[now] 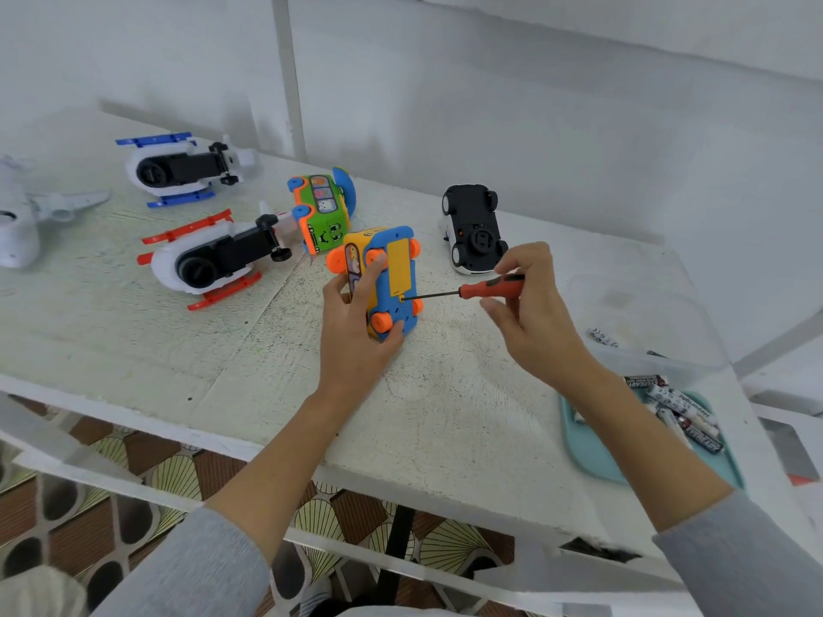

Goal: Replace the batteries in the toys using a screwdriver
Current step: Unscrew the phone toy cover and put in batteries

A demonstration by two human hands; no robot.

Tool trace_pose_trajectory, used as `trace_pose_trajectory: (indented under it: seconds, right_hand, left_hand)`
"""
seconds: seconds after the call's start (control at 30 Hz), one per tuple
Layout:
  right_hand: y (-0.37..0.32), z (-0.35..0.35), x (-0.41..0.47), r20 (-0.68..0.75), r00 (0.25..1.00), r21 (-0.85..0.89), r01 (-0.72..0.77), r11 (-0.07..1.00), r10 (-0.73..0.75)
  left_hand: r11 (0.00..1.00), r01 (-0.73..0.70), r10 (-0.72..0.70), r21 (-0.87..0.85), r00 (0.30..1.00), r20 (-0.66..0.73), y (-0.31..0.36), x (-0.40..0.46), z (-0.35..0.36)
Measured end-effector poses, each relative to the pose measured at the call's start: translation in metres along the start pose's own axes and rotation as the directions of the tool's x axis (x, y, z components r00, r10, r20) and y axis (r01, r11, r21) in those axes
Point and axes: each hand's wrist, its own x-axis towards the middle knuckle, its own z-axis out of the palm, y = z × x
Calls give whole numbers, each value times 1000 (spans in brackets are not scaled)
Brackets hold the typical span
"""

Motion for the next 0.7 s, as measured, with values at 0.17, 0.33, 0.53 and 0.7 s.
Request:
trace_pose_trajectory:
  seconds: [0.17,0.33,0.53,0.7]
  right_hand:
    - [4,-1,0,-22,997,-101,-80,992,78]
    - [3,2,0,-76,992,-16,102,995,-103]
    - [8,2,0,-45,992,-133,-123,983,118]
    - [5,4,3,-60,995,-48,71,996,-74]
  left_hand:
    - [1000,13,-13,4,1000,-3,0,0,1]
    - [1000,8,-8,12,1000,1,0,0,0]
    - [1000,4,-4,16,1000,-5,-1,0,2]
    - [1000,-8,8,6,1000,-1,-2,1,1]
